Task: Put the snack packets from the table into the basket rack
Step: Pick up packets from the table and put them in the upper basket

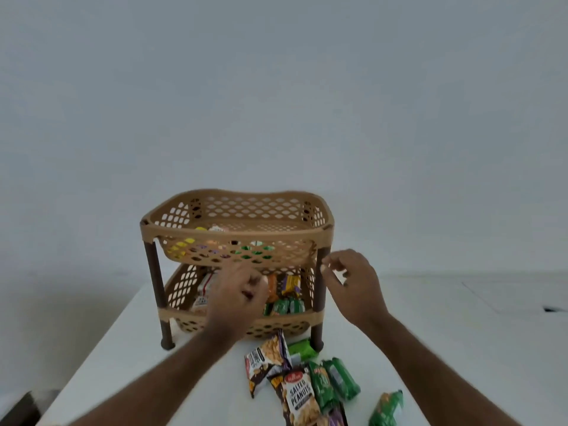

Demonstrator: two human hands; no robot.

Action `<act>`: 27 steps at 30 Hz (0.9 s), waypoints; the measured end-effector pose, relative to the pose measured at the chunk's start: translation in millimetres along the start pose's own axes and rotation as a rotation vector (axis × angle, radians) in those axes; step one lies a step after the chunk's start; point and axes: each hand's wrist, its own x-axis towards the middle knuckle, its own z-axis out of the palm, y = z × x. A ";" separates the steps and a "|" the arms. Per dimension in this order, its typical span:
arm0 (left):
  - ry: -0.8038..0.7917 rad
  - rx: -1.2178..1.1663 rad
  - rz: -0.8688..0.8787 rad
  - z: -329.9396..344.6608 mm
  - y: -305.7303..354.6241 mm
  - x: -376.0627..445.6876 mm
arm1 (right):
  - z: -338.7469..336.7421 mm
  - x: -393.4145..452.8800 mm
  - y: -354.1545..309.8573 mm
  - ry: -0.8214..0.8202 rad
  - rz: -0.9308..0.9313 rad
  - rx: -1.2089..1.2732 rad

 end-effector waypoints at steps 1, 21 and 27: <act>-0.073 0.004 -0.018 6.3 -1.8 -23.8 | -2.3 -17.1 7.6 -0.021 0.038 0.004; -0.711 0.292 -0.489 36.0 -60.8 -159.2 | -5.6 -162.9 39.5 -0.921 -0.094 -0.171; -0.687 0.336 -0.611 5.6 -67.2 -163.5 | 11.3 -165.4 43.3 -1.041 -0.229 -0.283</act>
